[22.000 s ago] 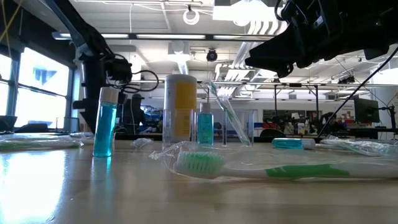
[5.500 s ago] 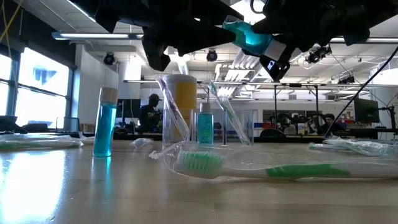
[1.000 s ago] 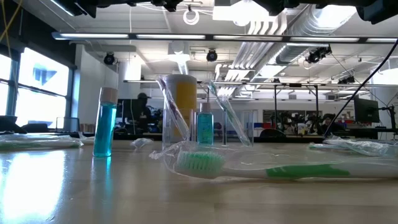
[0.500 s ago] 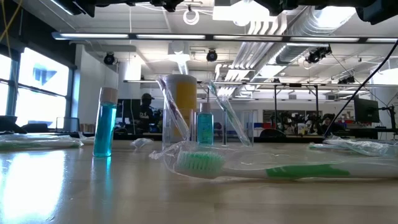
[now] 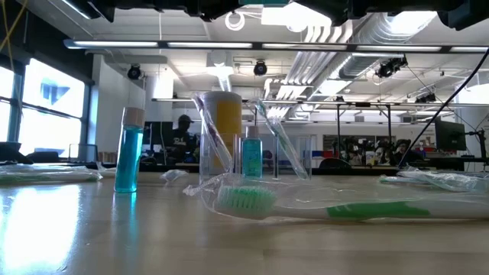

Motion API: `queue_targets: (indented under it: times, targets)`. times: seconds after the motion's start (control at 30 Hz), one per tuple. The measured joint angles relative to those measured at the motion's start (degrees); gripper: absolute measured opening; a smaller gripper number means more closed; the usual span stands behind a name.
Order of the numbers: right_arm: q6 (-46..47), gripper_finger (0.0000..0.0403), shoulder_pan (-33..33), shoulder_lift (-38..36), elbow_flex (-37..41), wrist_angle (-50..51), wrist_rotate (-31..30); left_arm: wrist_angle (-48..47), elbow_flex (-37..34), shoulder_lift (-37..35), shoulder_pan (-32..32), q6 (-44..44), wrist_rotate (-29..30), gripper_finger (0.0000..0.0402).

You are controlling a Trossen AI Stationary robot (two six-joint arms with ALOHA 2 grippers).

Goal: Pick & Place toothbrushing station
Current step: Put the top mouthwash into the middle section of the transparent organizer

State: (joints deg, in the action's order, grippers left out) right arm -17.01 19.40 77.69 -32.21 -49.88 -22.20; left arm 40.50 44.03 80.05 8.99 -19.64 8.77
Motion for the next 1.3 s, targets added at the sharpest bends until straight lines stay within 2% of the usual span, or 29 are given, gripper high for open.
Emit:
queue_targets:
  times: [0.23, 0.33, 0.53, 0.73, 0.93, 1.03, 1.3]
  targets:
    - [4.04, 0.0090, 0.11, 0.00, 0.00, 5.47, -2.94, -0.96, 0.04, -1.90, 0.42, -3.17, 3.73, 0.0243]
    - [6.67, 0.0090, 0.11, -0.40, 0.00, 9.84, -3.10, -5.19, 0.06, -4.25, 0.44, -3.23, 5.62, 0.0243]
    - [13.01, 0.0090, 0.10, -3.06, -0.36, 20.58, -3.37, -21.31, 0.07, -12.11, 0.39, -2.62, 7.42, 0.0244]
    - [23.02, 0.0090, -1.41, -4.95, -9.37, 44.81, -4.97, -38.06, 0.02, -19.73, 0.33, 1.07, 8.85, 0.0244]
    - [28.32, 0.0090, -5.55, -3.32, -20.45, 64.18, -0.83, -48.85, 0.11, -23.31, 0.35, 3.98, 9.01, 0.0244]
    - [29.25, 0.0090, -8.40, -1.60, -25.19, 68.89, 1.04, -54.65, -0.06, -24.07, 0.35, 5.46, 9.03, 0.0244]
    - [26.40, 0.0090, -15.62, 5.80, -33.69, 77.99, 10.05, -50.41, -8.23, -24.71, 0.33, 7.06, 10.44, 0.0244]
